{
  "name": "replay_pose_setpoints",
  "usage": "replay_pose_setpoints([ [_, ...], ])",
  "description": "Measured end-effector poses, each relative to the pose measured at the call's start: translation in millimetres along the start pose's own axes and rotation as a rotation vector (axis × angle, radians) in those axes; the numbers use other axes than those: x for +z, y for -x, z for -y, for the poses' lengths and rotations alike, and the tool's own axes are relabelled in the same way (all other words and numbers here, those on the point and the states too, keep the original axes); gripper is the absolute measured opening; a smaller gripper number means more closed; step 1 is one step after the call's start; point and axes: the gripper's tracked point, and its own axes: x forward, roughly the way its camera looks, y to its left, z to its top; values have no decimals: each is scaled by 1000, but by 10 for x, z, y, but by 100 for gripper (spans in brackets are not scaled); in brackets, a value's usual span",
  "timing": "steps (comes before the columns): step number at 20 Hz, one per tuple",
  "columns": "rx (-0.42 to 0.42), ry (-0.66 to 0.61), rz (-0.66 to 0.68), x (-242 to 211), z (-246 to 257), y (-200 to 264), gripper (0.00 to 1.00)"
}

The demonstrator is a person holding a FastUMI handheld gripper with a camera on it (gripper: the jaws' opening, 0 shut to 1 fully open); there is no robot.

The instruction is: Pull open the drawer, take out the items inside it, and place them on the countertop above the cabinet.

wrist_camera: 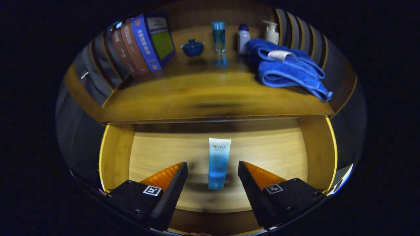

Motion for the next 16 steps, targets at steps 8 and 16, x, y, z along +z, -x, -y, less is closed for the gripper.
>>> replay_pose_setpoints([
  [8,-37,-38,-222,-267,110,-450,96],
  [16,-69,0,-230,234,249,-426,48],
])
